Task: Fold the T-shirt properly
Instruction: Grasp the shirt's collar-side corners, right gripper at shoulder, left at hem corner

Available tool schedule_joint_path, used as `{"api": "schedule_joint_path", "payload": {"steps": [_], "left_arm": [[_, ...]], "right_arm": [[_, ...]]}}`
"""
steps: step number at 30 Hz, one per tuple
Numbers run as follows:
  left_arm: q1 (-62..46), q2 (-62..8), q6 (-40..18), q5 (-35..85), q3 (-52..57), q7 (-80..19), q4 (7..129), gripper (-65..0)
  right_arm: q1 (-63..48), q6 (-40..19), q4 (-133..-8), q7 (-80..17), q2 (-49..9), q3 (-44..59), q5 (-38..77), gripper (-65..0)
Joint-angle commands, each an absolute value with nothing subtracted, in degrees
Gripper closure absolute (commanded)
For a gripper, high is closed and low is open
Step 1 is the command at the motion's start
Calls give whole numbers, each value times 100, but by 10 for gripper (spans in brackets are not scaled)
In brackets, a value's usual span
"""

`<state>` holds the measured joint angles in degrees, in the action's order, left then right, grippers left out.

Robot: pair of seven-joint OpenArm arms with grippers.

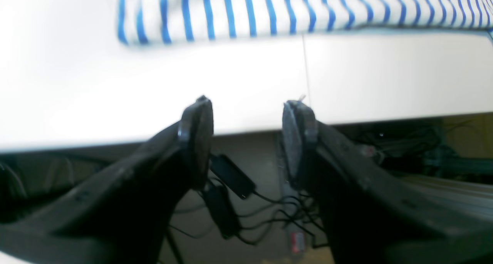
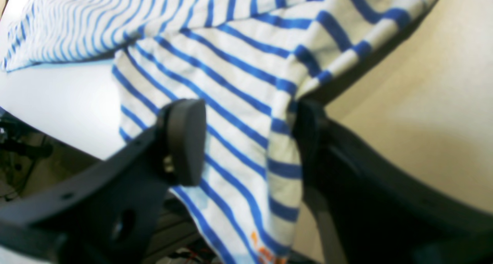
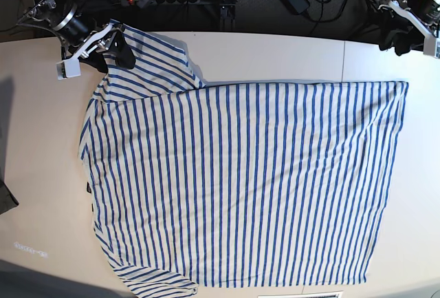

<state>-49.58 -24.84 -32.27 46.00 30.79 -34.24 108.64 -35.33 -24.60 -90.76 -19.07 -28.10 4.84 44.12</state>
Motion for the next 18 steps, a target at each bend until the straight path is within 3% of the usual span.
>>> {"api": "schedule_joint_path", "payload": {"steps": [1,6,18], "left_arm": [[-4947,-2626,-3378,4665,3131,-3328,10949,-325],[-4471,-2963,-3369,4521,3131,-3323,10650,-347],[-2912,-3701,-3669,5218,2899,-3500,8141,-348]], "right_arm": [[-3653,-2724,-8986,-2613,-2838,414,4066,-356],[-3653,-2724,-8986,-2611,-2838,414,3986,-356],[-3653,-2724,-8986,-2611,-2840,414,3981,-356]]}}
